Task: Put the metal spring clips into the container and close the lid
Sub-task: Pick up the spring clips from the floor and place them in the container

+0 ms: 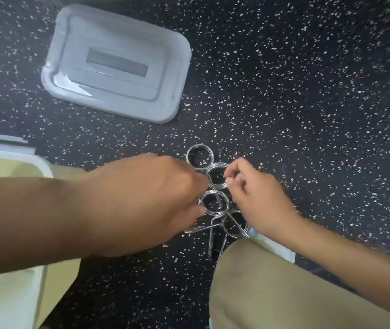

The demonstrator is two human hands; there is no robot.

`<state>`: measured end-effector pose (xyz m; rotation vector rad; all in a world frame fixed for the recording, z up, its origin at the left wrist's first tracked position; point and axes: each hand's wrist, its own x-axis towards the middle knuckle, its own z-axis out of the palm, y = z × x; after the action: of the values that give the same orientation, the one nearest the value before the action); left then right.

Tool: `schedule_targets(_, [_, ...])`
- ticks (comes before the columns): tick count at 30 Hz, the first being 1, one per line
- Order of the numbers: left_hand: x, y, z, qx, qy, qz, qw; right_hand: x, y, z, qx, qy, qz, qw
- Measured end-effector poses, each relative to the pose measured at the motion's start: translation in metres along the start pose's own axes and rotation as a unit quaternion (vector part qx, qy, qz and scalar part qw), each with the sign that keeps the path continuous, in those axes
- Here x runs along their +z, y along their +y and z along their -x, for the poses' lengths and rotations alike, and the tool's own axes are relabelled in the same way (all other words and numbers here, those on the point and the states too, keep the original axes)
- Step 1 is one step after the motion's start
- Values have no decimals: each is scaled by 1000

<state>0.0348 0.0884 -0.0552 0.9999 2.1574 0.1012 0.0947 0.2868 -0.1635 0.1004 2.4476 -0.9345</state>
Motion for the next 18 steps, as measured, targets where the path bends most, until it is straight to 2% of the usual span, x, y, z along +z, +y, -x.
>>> schedule_targets(2, [9, -8, -11, 19, 63, 36, 997, 3, 3, 7, -18, -15, 16, 1000])
schedule_targets(6, [46, -17, -53, 29, 119, -36, 992, 14, 9, 21, -80, -102, 167, 977])
schedule_targets(10, [77, -24, -78, 2, 102, -29, 994, 29, 16, 29, -162, -116, 292, 936])
schedule_targets(18, [87, -17, -92, 5, 127, -100, 987, 42, 21, 20, -186, -96, 361, 909])
